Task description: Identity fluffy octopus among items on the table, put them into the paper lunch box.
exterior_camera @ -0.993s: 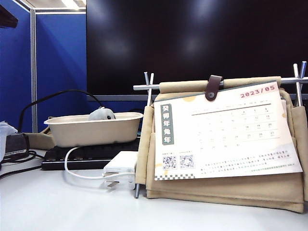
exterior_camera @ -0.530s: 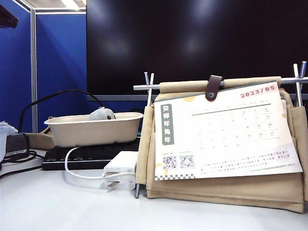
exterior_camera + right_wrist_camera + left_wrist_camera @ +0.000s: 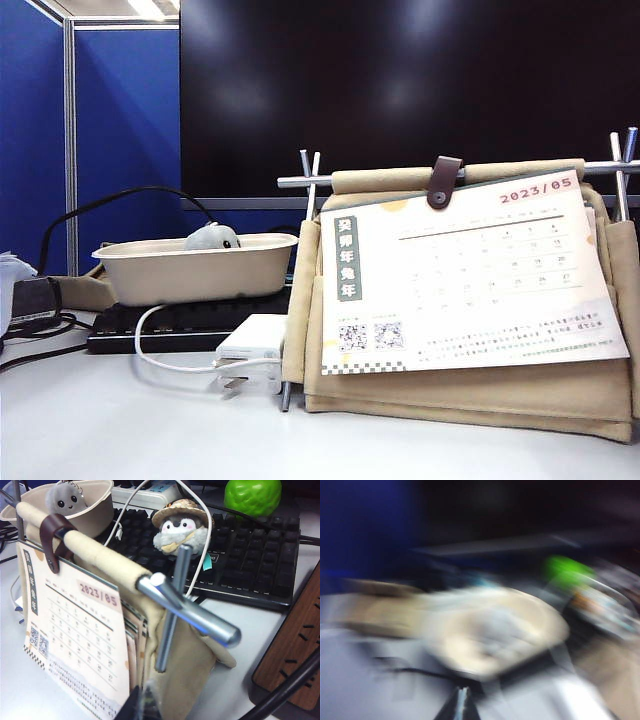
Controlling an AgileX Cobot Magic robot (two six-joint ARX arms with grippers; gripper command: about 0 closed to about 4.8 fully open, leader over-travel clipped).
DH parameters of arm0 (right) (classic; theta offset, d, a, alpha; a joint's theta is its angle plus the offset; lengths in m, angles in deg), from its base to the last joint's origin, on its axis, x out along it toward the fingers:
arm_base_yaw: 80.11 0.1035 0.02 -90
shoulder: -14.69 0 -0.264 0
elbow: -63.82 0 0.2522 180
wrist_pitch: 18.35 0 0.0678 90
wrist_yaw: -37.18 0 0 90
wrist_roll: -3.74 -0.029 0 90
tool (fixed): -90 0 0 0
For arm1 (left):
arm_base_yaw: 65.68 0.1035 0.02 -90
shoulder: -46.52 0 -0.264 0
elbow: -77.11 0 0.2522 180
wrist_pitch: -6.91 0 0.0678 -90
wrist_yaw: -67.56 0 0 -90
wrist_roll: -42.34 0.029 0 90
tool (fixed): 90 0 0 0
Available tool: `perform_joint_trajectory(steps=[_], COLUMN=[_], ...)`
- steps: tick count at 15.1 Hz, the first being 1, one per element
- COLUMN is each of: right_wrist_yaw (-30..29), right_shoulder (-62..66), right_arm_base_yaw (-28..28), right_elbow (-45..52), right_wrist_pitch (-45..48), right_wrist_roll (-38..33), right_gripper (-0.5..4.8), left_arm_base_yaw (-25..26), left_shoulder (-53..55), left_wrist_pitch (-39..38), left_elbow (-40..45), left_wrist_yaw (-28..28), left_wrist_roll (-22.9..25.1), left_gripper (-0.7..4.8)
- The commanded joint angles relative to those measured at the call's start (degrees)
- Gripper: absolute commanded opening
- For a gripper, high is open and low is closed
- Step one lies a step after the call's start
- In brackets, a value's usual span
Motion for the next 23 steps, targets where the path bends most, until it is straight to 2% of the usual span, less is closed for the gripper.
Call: perform_joint_trajectory(steps=[1,6,11,16,23], right_wrist_yaw=[0.0,0.0,0.0,0.0,0.0], right_shoulder=[0.0,0.0,0.0,0.0,0.0], right_arm_base_yaw=[0.0,0.0,0.0,0.0,0.0], right_elbow=[-0.4,-0.4,-0.4,-0.4,-0.4], right_wrist_pitch=[0.7,0.7,0.7,0.7,0.7], right_wrist_roll=[0.2,0.2,0.2,0.2,0.2], right_gripper=[-0.05,-0.05,-0.05,-0.05,-0.05], left_arm_base_yaw=[7.2,11.8,11.8,13.9,14.0], left_shoulder=[-4.2,-8.2,-8.2,-8.3,-10.3], left_wrist_pitch=[0.8,1.7,14.6,14.8,16.9], left_elbow=[0.1,5.4,13.7,16.5,20.1], left_wrist_yaw=[0.3,0.4,1.7,1.9,2.8], left_wrist_roll=[-0.5,0.0,0.0,-0.3,-1.9], left_gripper=[-0.04,-0.04,-0.04,-0.04,-0.04])
